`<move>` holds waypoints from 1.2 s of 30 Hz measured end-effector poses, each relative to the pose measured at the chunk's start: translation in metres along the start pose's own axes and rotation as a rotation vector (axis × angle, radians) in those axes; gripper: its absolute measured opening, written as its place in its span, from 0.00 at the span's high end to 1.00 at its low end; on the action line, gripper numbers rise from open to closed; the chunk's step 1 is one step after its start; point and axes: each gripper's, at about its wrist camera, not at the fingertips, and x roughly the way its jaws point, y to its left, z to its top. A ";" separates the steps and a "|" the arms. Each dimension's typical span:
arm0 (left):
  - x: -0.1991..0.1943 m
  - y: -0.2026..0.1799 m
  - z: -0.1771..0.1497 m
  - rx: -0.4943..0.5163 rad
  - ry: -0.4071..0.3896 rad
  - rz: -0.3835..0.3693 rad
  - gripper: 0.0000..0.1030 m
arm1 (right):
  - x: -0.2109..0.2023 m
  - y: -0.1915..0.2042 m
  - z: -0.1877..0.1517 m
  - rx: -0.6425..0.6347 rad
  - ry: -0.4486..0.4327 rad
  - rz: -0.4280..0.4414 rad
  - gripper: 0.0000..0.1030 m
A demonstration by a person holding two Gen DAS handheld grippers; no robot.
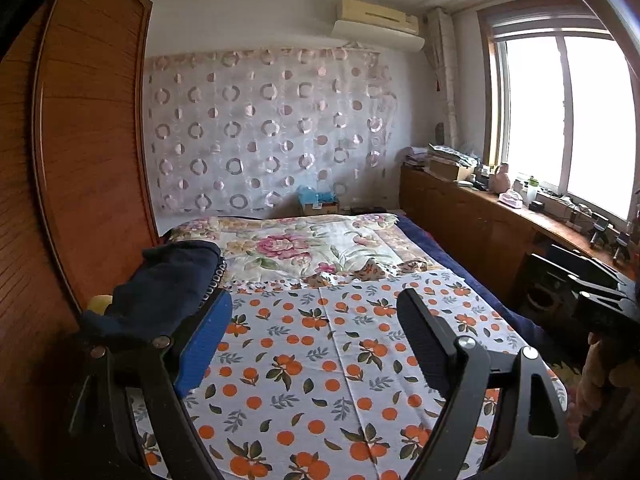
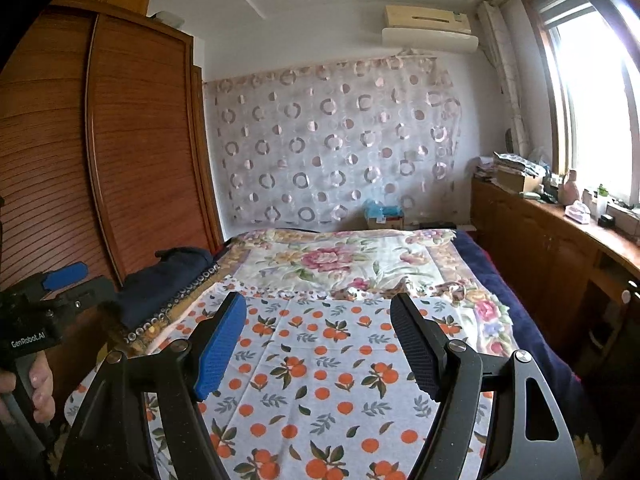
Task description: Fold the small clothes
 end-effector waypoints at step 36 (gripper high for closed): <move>-0.005 0.003 -0.005 -0.012 -0.015 0.006 0.18 | 0.013 -0.027 0.001 -0.012 -0.011 0.008 0.26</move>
